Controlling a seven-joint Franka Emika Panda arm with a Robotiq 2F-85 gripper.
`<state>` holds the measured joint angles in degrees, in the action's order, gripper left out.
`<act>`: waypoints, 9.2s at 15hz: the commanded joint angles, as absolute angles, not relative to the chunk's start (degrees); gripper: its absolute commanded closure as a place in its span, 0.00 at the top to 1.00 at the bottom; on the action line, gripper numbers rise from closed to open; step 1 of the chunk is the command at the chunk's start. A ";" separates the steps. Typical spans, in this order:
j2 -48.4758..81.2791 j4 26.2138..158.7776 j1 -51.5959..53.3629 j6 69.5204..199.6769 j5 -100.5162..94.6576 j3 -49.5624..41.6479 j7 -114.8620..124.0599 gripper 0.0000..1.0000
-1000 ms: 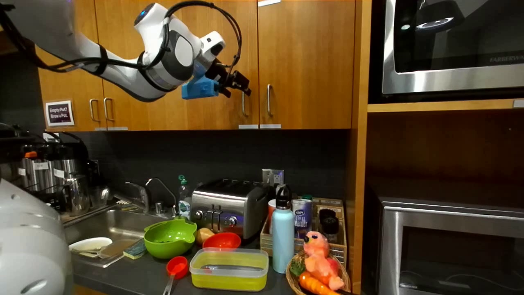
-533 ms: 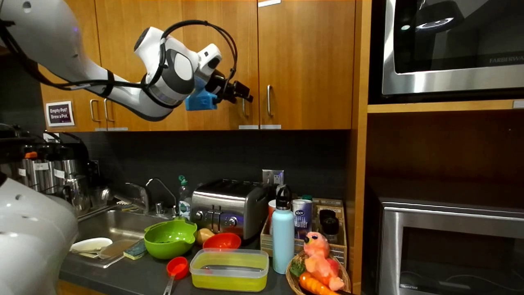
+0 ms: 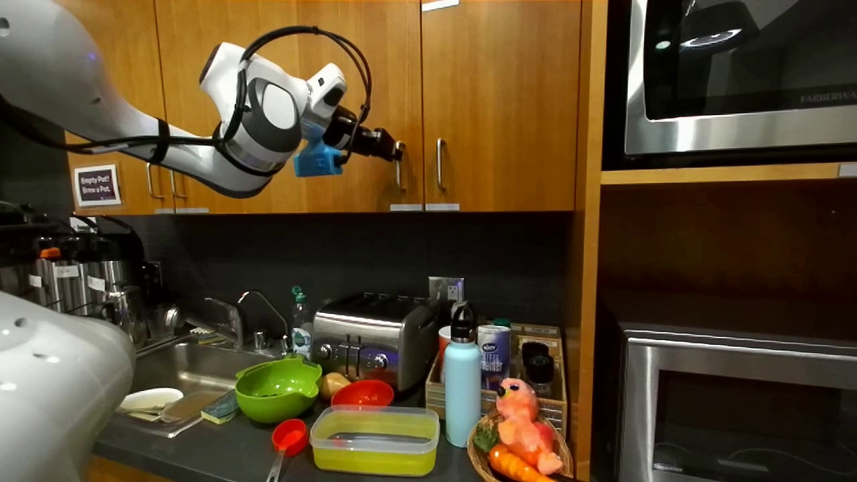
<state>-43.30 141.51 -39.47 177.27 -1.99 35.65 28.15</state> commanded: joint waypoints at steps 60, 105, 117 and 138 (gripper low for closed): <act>-30.53 139.45 21.44 178.22 3.01 -17.52 -3.42 0.93; -33.07 144.54 7.07 184.31 1.94 -7.21 -2.17 0.04; -36.41 147.57 1.13 183.68 1.95 -2.17 1.31 0.04; -31.29 144.11 4.84 183.11 2.08 -5.46 -0.01 0.04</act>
